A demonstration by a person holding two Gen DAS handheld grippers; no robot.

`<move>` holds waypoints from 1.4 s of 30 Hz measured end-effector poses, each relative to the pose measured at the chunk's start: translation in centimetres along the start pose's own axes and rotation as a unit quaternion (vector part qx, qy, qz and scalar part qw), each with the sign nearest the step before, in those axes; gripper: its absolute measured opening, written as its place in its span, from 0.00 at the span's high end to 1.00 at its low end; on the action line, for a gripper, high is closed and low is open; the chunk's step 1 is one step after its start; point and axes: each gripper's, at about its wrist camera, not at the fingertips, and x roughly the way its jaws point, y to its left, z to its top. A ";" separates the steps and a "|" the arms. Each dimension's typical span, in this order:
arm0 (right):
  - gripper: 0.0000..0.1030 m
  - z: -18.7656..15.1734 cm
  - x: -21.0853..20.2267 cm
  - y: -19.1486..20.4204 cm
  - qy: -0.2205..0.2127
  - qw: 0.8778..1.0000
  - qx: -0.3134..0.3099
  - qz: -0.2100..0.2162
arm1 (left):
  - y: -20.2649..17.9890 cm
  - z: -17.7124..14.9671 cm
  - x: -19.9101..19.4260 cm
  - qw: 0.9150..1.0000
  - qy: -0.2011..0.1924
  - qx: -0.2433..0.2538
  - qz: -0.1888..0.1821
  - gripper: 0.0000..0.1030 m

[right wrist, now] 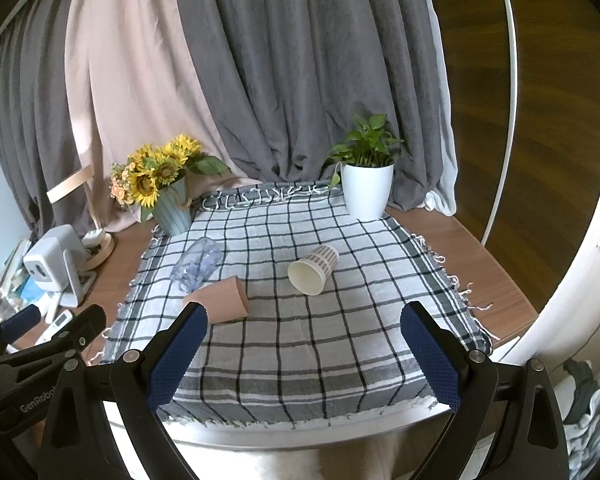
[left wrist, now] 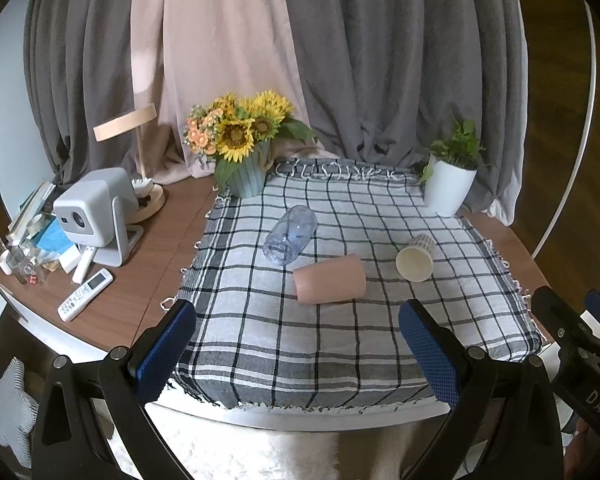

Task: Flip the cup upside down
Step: 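Move the right tool down toward the lying houndstooth paper cup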

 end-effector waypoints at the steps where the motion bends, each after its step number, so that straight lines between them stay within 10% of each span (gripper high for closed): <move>1: 0.05 0.0 0.1 0.0 0.002 1.000 0.002 0.000 | 0.0 0.1 0.6 1.000 0.008 0.000 0.002 0.00; 19: 0.05 5.6 17.6 -3.0 0.116 0.988 0.074 0.063 | -5.4 8.0 15.9 0.993 0.114 0.025 -0.032 0.00; 31: 0.06 7.4 34.3 -6.1 0.272 0.942 0.166 0.107 | -9.9 13.6 27.7 0.979 0.178 0.103 -0.012 0.00; 42: 0.13 6.3 41.5 -6.7 0.365 0.910 0.172 0.090 | -11.3 13.8 33.5 0.964 0.244 0.103 -0.008 0.00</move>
